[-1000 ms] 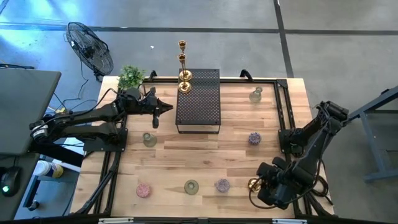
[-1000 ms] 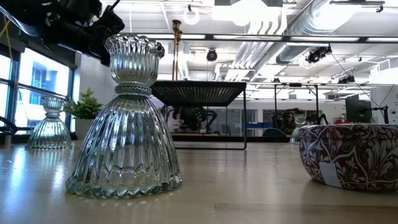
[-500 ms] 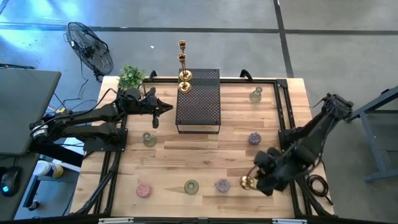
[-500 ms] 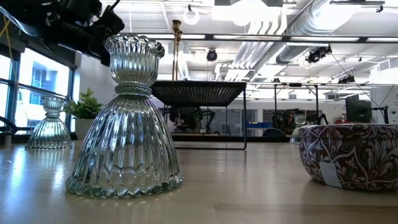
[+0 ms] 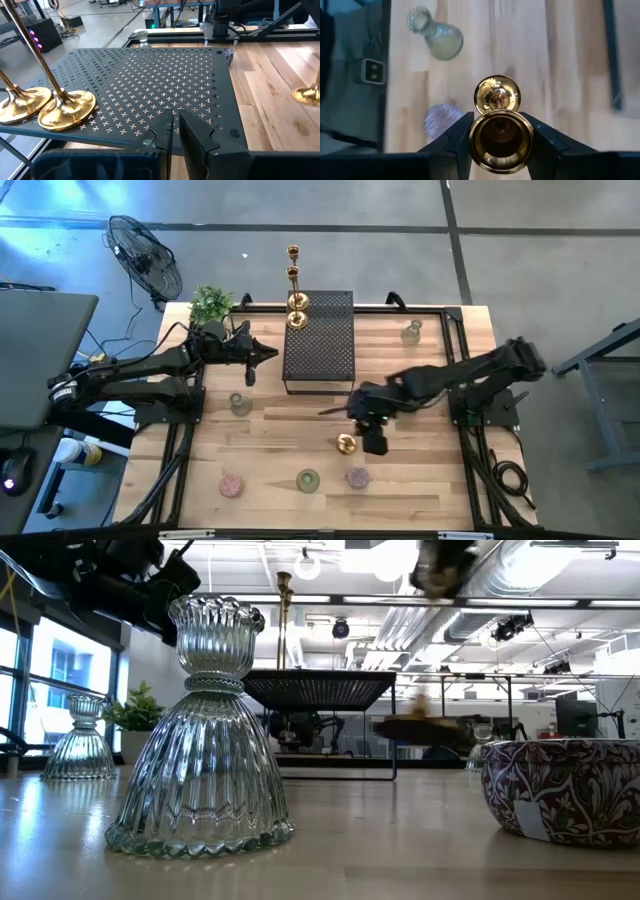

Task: Pick & Place candle stick holders
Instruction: Put the gold candle holder on the shelf aligned with the other gold candle holders

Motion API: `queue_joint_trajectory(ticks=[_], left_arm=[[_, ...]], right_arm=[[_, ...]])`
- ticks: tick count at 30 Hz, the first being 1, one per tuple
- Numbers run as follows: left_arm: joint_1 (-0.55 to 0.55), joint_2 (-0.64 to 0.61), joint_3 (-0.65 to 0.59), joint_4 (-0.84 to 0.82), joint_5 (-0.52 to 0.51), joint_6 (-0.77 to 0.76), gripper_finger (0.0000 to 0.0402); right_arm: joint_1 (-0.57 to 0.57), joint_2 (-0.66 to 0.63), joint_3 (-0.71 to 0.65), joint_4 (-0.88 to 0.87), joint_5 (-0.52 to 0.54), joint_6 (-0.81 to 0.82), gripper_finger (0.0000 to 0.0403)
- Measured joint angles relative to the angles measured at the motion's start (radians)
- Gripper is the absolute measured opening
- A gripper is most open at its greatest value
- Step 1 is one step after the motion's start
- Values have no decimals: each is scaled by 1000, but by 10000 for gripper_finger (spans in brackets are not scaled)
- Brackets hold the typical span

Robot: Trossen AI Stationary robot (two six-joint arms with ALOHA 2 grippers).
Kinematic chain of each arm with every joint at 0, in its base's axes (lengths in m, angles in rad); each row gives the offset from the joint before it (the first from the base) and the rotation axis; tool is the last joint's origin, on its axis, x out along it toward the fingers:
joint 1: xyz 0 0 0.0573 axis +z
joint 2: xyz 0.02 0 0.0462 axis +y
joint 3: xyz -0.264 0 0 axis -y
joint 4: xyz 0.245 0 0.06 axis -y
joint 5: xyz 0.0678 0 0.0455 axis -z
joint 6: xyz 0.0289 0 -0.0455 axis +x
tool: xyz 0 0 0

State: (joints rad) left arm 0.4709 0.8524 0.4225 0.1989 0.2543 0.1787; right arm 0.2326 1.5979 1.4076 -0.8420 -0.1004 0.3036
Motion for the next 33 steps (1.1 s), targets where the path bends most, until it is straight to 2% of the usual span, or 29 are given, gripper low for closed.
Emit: queue_joint_trajectory(ticks=[7, 14, 20, 27, 33], left_arm=[[0, 0, 0, 0, 0, 0, 28], [0, 0, 0, 0, 0, -1, 28], [0, 0, 0, 0, 3, -7, 28], [0, 0, 0, 0, 6, -11, 28], [0, 0, 0, -1, 6, -24, 28]], right_arm=[[-79, 244, 303, -123, 92, -281, 129], [-137, 418, 491, -174, 106, -418, 129], [-156, 453, 515, -182, 19, -443, 129], [-155, 453, 509, -178, 16, -443, 132], [-154, 453, 509, -153, 19, -446, 154]])
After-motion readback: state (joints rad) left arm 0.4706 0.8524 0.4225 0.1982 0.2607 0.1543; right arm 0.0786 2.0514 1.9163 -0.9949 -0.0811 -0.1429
